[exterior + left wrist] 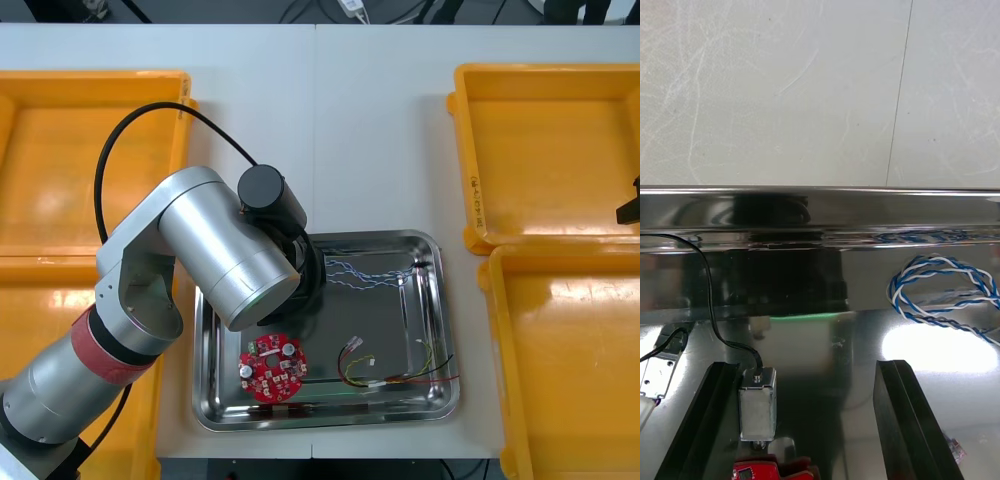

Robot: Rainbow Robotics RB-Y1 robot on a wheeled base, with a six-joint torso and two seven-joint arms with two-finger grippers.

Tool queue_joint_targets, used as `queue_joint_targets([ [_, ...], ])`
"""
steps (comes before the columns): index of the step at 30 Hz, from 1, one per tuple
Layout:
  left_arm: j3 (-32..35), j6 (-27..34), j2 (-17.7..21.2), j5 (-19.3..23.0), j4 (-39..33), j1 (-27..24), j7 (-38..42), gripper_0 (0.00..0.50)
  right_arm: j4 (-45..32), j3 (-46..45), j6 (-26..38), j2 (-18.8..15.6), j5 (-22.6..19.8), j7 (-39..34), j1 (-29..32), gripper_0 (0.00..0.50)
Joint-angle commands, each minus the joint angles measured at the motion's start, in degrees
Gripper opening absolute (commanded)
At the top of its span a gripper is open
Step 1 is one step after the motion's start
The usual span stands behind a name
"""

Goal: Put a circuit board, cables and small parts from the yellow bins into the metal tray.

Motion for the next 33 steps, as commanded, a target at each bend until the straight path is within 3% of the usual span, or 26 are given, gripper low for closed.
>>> queue_joint_targets([
  [1, -1.5, -0.9, 1.2, -0.5, -1.8, 0.8, 4.3, 0.5, -0.4, -1.9, 0.0, -1.6, 0.0, -2.0, 0.2, 0.5],
  [8, -1.5, -5.5, 1.5, 0.4, -1.8, 0.9, 4.3, 0.5, -0.4, -1.9, 0.0, -1.6, 0.0, -2.0, 0.2, 0.5],
  [33, -1.6, -5.5, 2.5, -0.4, -1.8, 2.6, 4.7, 0.5, -0.4, -1.9, 0.0, -1.6, 0.0, -2.0, 0.2, 0.5],
])
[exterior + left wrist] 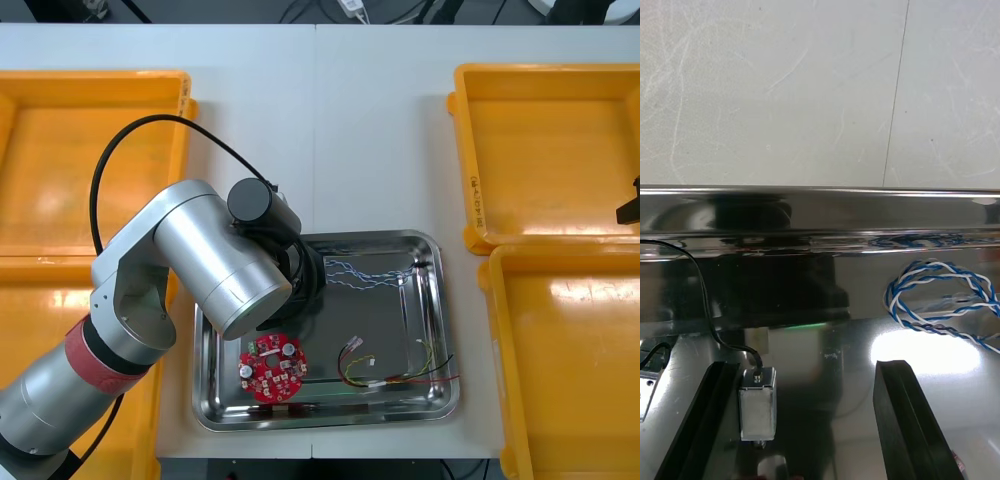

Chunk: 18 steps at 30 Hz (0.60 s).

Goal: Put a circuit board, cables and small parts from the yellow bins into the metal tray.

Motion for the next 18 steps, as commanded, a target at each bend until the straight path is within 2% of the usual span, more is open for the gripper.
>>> queue_joint_targets([
  [1, -1.3, -0.6, 1.4, -0.4, -1.8, 0.6, 4.7, 0.5, -0.4, -1.9, 0.0, -1.6, 0.0, -2.0, 0.2, 0.5],
  [18, -1.3, -1.2, 1.4, -0.4, -1.8, 0.5, 4.8, 0.5, -0.4, -1.9, 0.0, -1.6, 0.0, -2.0, 0.2, 0.5],
])
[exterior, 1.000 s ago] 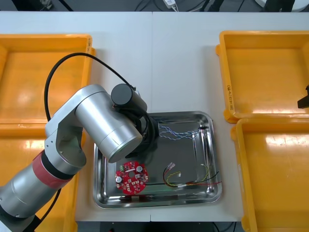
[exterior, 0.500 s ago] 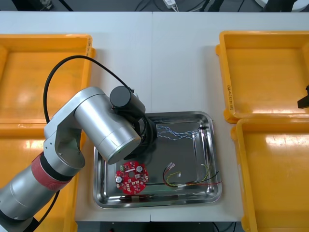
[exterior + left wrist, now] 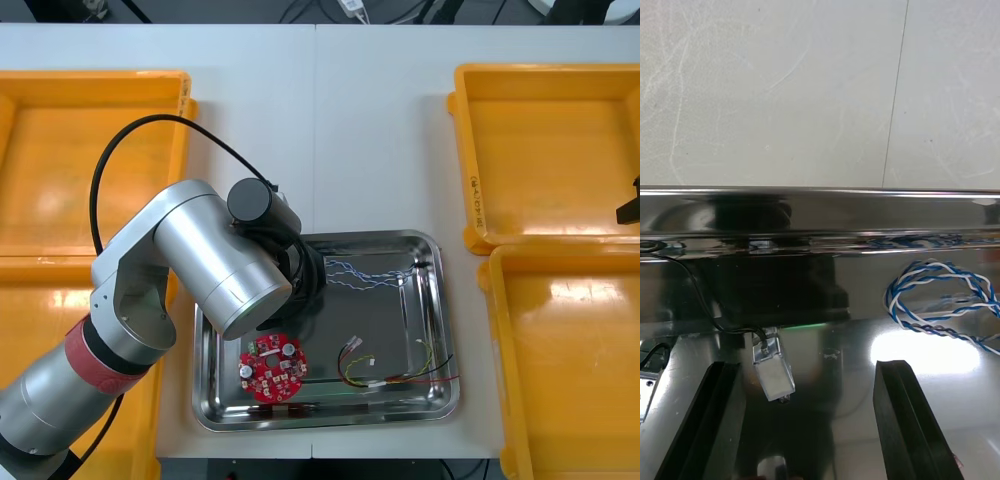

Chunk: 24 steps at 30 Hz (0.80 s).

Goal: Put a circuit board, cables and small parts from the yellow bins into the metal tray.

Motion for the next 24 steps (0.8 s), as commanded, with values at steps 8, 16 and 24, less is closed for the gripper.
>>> queue_joint_targets([
  [8, -1.3, -1.1, 1.5, -0.7, -2.0, 0.6, 4.6, 0.5, -0.4, -1.9, 0.0, -1.6, 0.0, -2.0, 0.2, 0.5],
  [16, -1.3, -1.0, 2.0, -0.8, -3.9, 0.5, 4.8, 0.469, -0.4, -1.9, 0.0, -1.6, 0.0, -2.0, 0.2, 0.5],
  [24, 0.0, 1.5, 3.2, 2.7, -5.3, -2.3, 5.3, 0.5, -0.4, -1.9, 0.0, -1.6, 0.0, -2.0, 0.2, 0.5],
])
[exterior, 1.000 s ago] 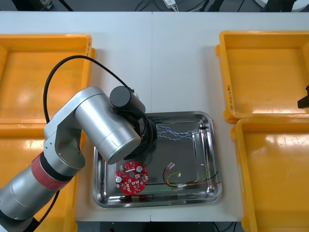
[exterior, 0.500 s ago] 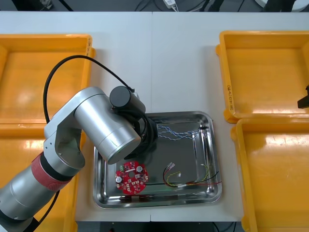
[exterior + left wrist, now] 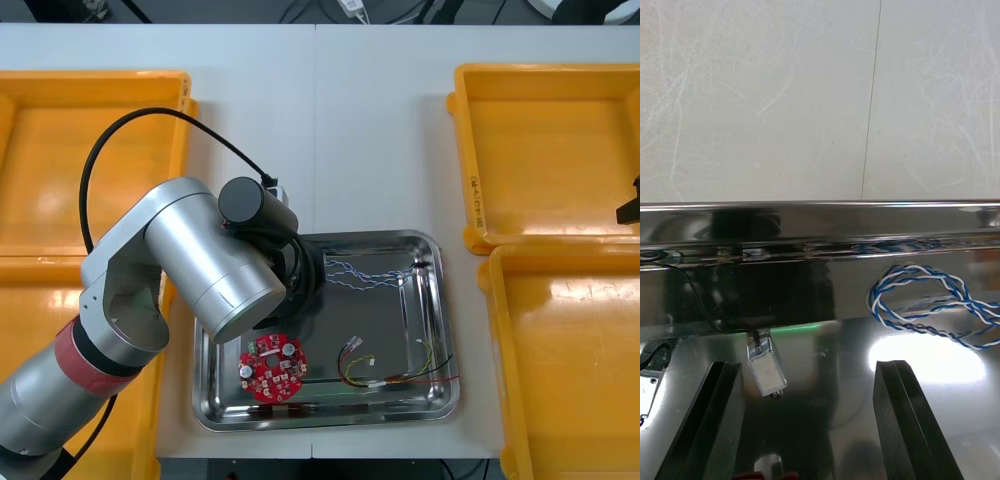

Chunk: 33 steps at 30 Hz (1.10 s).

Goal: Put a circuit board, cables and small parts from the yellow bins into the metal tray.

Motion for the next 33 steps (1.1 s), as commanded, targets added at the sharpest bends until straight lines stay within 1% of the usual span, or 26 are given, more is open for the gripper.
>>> queue_joint_targets([
  [1, 0.6, 2.9, 2.2, 3.4, -3.0, -2.8, 5.3, 0.5, -0.4, -1.9, 0.0, -1.6, 0.0, -2.0, 0.2, 0.5],
  [3, 1.5, 3.6, 2.5, 4.6, -3.3, -3.5, 5.3, 0.5, -0.4, -1.9, 0.0, -1.6, 0.0, -2.0, 0.2, 0.5],
  [5, 3.1, 4.7, 3.2, 6.9, -3.6, -4.6, 5.3, 0.5, -0.4, -1.9, 0.0, -1.6, 0.0, -2.0, 0.2, 0.5],
  [10, 5.6, 7.5, 4.4, 9.2, -4.9, -6.4, 4.9, 0.5, -0.4, -1.9, 0.0, -1.6, 0.0, -2.0, 0.2, 0.5],
  [13, 7.5, 9.2, 5.4, 10.3, -5.6, -6.7, 4.4, 0.5, -0.4, -1.9, 0.0, -1.6, 0.0, -2.0, 0.2, 0.5],
  [17, 10.7, 10.7, 7.0, 13.2, -6.4, -6.7, 3.7, 0.5, -0.4, -1.9, 0.0, -1.6, 0.0, -2.0, 0.2, 0.5],
  [27, 20.5, 14.9, 12.7, 22.7, -9.3, -7.6, 1.3, 0.5, -0.4, -1.9, 0.0, -1.6, 0.0, -2.0, 0.2, 0.5],
  [31, 25.4, 17.4, 16.0, 27.8, -9.5, -8.5, 0.5, 0.5, -0.4, -1.9, 0.0, -1.6, 0.0, -2.0, 0.2, 0.5],
  [33, 27.0, 17.4, 17.6, 29.7, -9.5, -8.5, 0.0, 0.5, -0.4, -1.9, 0.0, -1.6, 0.0, -2.0, 0.2, 0.5],
])
